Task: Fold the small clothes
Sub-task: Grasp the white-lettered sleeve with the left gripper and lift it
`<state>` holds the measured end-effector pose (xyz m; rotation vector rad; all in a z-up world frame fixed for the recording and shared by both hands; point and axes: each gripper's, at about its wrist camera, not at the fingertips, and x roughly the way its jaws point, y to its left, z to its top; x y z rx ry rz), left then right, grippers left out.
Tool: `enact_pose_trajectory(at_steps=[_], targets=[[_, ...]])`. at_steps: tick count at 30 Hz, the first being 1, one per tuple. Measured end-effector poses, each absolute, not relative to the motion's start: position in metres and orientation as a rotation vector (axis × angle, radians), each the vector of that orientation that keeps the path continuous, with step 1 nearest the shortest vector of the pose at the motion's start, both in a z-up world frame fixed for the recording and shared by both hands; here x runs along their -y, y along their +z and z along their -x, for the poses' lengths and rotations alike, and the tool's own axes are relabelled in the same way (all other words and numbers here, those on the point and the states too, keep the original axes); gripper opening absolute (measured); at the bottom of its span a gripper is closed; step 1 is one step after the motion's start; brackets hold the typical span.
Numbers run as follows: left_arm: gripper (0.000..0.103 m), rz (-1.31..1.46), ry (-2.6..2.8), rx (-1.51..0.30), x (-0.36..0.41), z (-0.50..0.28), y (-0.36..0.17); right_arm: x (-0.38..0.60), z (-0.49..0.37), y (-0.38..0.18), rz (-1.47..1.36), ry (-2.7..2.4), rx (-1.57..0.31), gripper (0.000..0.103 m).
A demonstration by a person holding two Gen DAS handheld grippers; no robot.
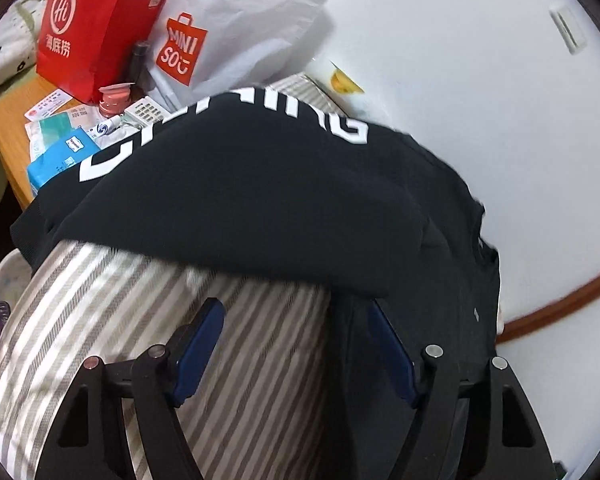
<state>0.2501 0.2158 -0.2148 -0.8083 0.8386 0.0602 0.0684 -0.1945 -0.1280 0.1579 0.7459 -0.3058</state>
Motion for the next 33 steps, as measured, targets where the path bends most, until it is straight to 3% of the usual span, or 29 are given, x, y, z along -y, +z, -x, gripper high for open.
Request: enact_pose_trajectory(at_steps=[5,7,9,12,19,26,33], targets=[[0.063,0.834,0.121,-0.844,-0.224,-0.275,-0.214,0.201,-0.085,-0.126,-0.157,-0.306,-0.742,0.100],[0.052,0.844,0.159,-0.852,-0.229,-0.281,-0.215,0.203,-0.089,-0.126,-0.158,-0.300,-0.744,0.100],[0.027,0.828,0.228,-0.867,-0.233,-0.287,-0.216,0.205,-0.092,-0.126,-0.158,-0.298,-0.744,0.100],[0.010,0.718,0.289,-0.889,-0.232,-0.298,-0.212,0.210,-0.094,-0.129,-0.150,-0.299,-0.753,0.100],[0.007,0.455,0.310,-0.780,-0.188,-0.312,-0.152,0.226,-0.088,-0.134,-0.159,-0.312,-0.755,0.100],[0.007,0.269,0.069,-0.694,-0.093,-0.342,-0.103,0.245,-0.074,-0.134,-0.191,-0.324,-0.736,0.100],[0.007,0.039,-0.134,-0.814,0.024,-0.354,-0.134,0.256,-0.053,-0.137,-0.203,-0.359,-0.736,0.100]])
